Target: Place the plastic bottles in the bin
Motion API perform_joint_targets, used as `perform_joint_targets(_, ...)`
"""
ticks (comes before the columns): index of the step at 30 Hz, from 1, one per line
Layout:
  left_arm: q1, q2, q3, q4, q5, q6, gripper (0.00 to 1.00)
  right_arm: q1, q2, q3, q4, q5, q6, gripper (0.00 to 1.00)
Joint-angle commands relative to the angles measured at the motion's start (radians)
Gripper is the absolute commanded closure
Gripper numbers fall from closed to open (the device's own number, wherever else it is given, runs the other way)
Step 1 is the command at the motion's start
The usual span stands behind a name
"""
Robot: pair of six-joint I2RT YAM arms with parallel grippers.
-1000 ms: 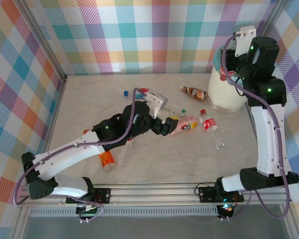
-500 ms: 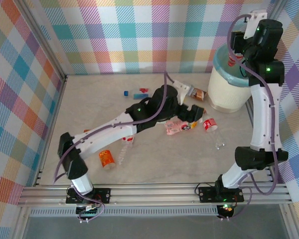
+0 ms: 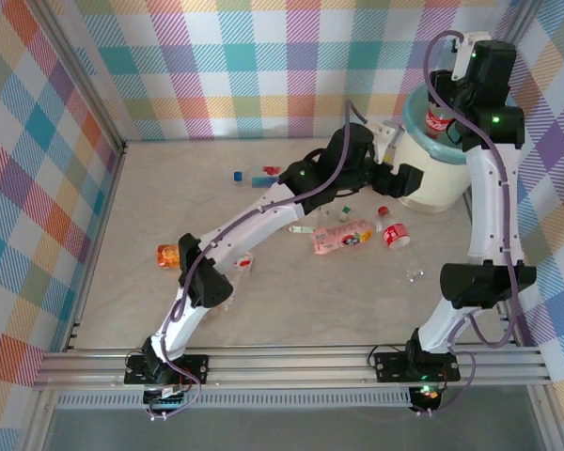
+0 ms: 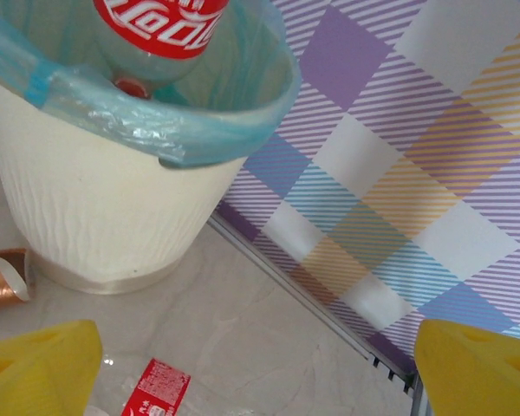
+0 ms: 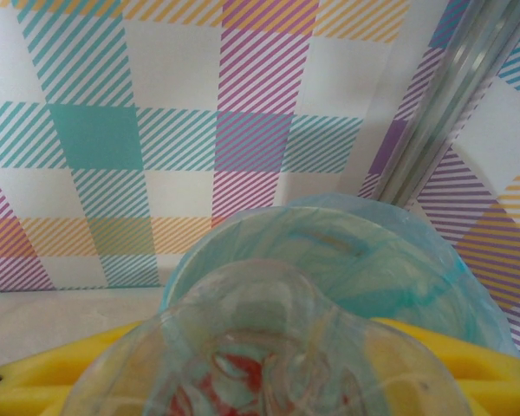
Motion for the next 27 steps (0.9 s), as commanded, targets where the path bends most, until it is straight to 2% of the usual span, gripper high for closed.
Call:
perform_joint_targets(1, 0.013, 0.018, 0.054, -0.041, 0.026, -0.049, 0.07, -0.007, -0.009, 0.039, -0.003, 0.003, 0.012, 0.31)
perform_joint_targets(5, 0.014, 0.021, 0.052, -0.066, 0.012, -0.049, 0.08, -0.009, -0.007, 0.044, -0.007, 0.002, 0.009, 0.27)
perform_joint_targets(21, 0.028, 0.021, 0.051, -0.087, -0.003, -0.072, 0.08, -0.008, 0.019, 0.090, -0.035, -0.017, 0.009, 0.28)
perform_joint_targets(24, 0.034, 0.007, 0.051, -0.130, -0.012, -0.066, 0.09, -0.008, 0.017, 0.104, -0.052, -0.051, 0.030, 0.28)
perform_joint_targets(27, 0.037, -0.033, 0.042, -0.227, -0.071, -0.033, 0.10, 0.000, 0.005, 0.142, -0.102, -0.113, 0.099, 0.30)
